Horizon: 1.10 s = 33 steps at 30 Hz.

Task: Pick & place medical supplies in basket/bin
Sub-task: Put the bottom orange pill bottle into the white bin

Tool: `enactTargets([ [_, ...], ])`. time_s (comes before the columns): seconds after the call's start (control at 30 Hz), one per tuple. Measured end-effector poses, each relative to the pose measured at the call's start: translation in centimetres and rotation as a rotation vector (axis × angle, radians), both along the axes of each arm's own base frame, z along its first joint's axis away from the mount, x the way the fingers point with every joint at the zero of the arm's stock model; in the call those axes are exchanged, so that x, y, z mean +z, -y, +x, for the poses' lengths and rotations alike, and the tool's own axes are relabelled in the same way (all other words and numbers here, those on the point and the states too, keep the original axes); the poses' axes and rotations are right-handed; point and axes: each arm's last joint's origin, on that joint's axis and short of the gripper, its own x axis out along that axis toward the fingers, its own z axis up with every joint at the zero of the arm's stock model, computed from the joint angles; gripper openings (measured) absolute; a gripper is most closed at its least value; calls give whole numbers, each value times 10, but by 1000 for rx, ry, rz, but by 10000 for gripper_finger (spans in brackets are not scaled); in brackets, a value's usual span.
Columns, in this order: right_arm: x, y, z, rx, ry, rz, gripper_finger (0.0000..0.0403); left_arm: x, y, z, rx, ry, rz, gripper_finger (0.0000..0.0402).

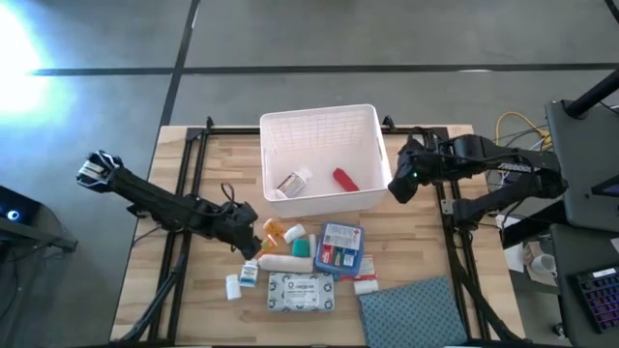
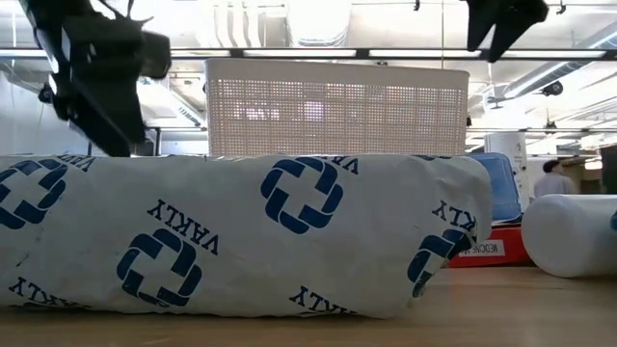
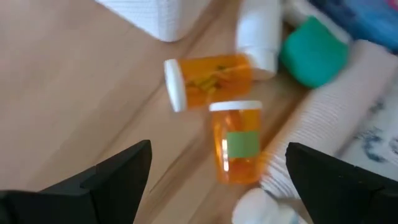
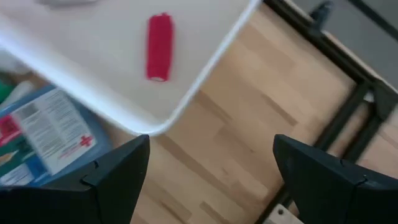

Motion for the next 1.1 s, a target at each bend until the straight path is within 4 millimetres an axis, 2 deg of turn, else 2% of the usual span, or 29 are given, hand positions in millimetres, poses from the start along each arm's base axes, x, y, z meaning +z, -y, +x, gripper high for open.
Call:
enactTargets([
  [0.17,-1,-6,-5,-73,-16,-37,329,-15,7,17,8,-5,-2,347],
  [0.43,-1,-6,-5,-85,-9,-35,329,-28,18,48,6,-77,27,347],
  [0.6,-1,-6,-5,-56,-23,-43,329,-33,20,52,43,-108,3,348],
  [0.87,-1,-5,-5,31,-66,-71,329,-54,24,54,38,-225,-50,347],
  [1.1,-1,-5,-5,38,-70,-87,329,-60,23,51,37,-276,-24,315],
])
